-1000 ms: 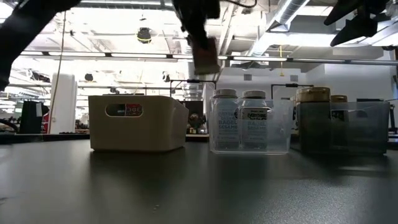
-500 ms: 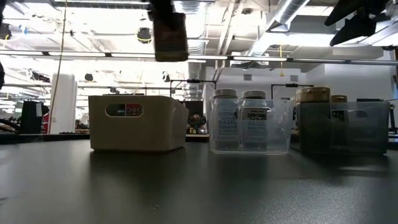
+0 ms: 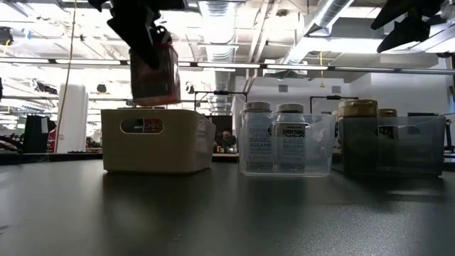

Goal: Sort spices by type
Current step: Put the red seasoning can into the white bin

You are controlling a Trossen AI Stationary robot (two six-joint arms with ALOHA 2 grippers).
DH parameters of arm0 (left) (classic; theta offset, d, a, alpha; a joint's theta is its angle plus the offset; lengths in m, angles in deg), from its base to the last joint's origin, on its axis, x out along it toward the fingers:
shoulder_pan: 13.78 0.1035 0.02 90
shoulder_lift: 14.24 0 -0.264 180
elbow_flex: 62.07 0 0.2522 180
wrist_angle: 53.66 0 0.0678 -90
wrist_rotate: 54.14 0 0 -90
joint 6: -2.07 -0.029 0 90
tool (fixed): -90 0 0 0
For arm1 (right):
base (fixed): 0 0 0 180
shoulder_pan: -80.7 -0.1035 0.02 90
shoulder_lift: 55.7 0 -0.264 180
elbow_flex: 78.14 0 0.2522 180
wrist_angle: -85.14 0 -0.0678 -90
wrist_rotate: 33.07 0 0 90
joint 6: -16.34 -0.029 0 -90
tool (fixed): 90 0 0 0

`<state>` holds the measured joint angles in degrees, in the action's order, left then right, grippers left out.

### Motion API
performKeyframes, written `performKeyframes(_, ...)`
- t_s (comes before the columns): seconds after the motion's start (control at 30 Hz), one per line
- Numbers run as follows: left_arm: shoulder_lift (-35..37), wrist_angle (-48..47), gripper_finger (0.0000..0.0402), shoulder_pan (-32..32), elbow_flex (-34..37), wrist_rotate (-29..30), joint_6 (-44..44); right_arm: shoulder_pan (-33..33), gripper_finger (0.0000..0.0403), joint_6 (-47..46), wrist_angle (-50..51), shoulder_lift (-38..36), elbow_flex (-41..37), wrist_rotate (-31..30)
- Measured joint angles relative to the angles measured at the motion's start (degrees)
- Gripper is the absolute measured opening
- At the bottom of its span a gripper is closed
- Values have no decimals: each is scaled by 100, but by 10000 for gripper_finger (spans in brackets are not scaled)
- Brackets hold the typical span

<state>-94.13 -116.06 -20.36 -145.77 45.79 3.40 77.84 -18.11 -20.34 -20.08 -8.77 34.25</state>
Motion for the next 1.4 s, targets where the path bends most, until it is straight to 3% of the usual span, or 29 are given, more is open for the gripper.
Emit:
performKeyframes(0.67,-1494,202,203,-58,-1,-381,-473,-1,393,-19,0,0,0,1)
performKeyframes(0.97,-1503,422,203,-58,-6,-511,-207,1,393,-19,1,0,0,2)
performKeyframes(1.17,-1501,560,230,-58,270,-475,124,0,393,-14,2,0,0,2)
performKeyframes(1.4,-1484,902,207,-60,468,-576,12,-1,393,-12,1,-1,0,2)
